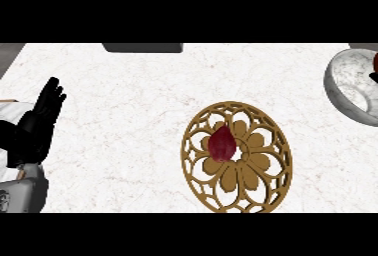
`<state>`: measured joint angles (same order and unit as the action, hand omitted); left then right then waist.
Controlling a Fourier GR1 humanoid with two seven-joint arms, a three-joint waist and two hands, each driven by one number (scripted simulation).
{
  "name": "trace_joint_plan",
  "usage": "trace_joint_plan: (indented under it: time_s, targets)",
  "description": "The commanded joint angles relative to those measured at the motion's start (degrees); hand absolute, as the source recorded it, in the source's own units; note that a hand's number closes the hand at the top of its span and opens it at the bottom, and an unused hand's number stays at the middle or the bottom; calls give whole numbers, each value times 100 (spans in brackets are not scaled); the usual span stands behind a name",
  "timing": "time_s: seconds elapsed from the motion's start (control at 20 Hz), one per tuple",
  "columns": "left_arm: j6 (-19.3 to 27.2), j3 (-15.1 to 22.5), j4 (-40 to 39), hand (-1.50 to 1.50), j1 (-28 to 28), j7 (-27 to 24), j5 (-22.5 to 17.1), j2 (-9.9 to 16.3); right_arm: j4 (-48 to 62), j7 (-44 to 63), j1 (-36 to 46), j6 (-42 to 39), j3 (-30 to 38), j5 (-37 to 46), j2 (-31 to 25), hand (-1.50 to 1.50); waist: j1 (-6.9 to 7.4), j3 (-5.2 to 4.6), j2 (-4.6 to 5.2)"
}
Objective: Pick the tomato from the placemat and place it in the bowl
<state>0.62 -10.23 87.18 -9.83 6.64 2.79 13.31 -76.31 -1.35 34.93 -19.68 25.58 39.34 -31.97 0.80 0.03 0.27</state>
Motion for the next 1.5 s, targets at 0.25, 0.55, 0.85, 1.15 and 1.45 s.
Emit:
trace_joint_plan:
  time_s: [0.25,0.55,0.85,1.15,1.45]
  targets:
    - [-36,84,108,0,-35,59,54,-31,3263,-1529,1131,1329,1,360,-470,150,97,4,29]
    - [1,223,82,0,-158,142,111,-142,4183,-986,1018,1407,-607,1323,-769,150,211,4,92]
    - [3,190,210,0,-211,245,43,-150,5610,-2013,1208,1112,-256,1051,-1228,-150,276,27,121]
    - [-1,172,83,0,-44,26,81,-166,6043,-2680,1441,596,668,43,-1234,-150,182,30,97]
    - [-35,46,164,0,-100,202,17,-25,6483,-2546,1809,-105,2082,-1350,-1585,-150,152,39,81]
